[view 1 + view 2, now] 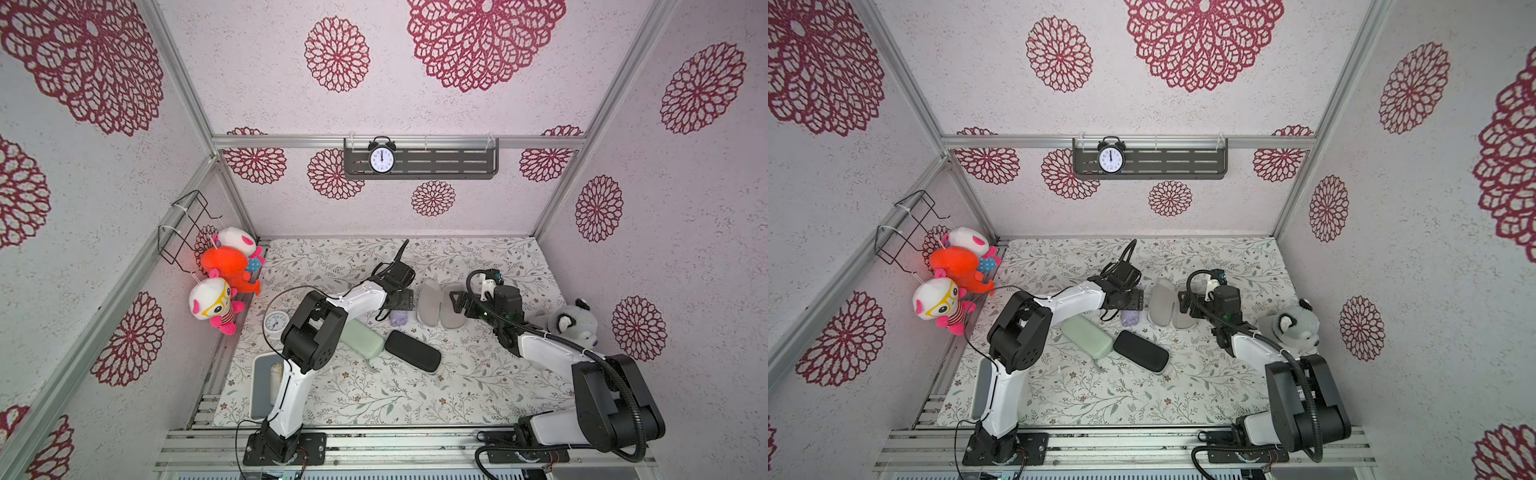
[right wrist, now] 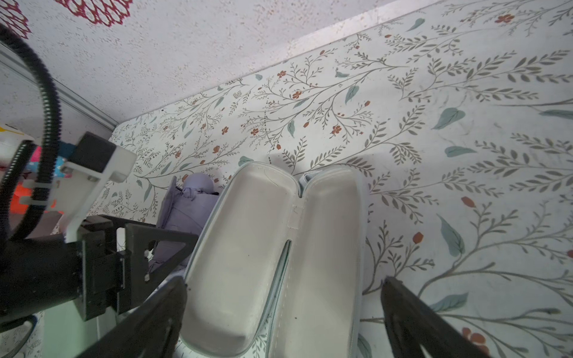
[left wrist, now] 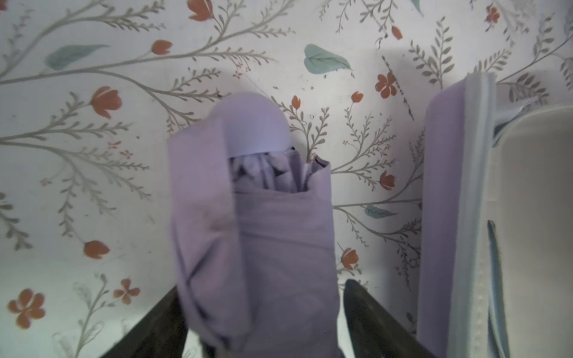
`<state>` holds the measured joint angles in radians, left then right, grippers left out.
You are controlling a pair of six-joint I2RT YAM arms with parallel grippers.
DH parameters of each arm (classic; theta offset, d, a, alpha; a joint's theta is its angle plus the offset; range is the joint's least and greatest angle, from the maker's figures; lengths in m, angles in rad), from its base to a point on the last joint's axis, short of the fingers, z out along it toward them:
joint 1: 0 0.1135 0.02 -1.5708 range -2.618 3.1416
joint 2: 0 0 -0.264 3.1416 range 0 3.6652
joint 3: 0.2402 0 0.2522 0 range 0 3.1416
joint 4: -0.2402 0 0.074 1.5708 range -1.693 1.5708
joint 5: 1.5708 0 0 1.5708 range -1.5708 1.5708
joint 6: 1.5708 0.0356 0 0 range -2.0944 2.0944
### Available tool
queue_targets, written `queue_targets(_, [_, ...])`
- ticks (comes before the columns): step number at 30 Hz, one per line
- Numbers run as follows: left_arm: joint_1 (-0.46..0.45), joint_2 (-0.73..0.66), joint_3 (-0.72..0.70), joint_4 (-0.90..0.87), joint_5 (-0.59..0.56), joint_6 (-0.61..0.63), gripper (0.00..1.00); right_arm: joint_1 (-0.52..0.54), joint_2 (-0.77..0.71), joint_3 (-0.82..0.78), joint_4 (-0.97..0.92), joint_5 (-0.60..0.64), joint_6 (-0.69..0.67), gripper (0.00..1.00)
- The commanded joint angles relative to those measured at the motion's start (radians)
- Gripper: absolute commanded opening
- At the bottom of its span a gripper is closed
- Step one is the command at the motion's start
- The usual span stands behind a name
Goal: Put umbrellas into zippered umbrella sleeves
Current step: Pick up the umbrella from the center of the board.
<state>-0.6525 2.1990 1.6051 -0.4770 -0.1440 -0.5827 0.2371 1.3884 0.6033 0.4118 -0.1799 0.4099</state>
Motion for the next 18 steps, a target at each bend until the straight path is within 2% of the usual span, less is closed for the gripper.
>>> queue_targets(1, [-0.009,0.054,0.035,-0.068,0.031,0.024,0.71,-0.007,-0.008,-0.01,0.045,0.005,-0.02,0.99])
queue_targets(4, [-0.015,0.058,0.042,-0.078,0.028,0.024,0.61,-0.009,-0.012,-0.021,0.049,0.014,-0.018,0.99])
queue_targets(7, [-0.006,0.039,0.042,-0.05,0.019,0.032,0.37,-0.009,-0.014,-0.029,0.065,0.0,-0.012,0.99])
queue_targets(9, [-0.001,0.02,0.057,-0.037,0.016,0.046,0.35,-0.009,-0.012,-0.032,0.068,-0.003,-0.01,0.99])
queue_targets(12, [-0.018,-0.021,0.093,-0.038,-0.065,0.082,0.31,-0.01,-0.018,-0.045,0.076,0.009,-0.007,0.99])
queue_targets(16, [-0.063,-0.067,0.146,-0.048,-0.024,0.116,0.3,-0.042,-0.035,-0.079,0.11,0.015,0.021,0.99])
queue_targets(18, [-0.094,-0.053,0.194,-0.078,-0.06,0.129,0.3,-0.065,-0.033,-0.091,0.122,0.004,0.037,0.99])
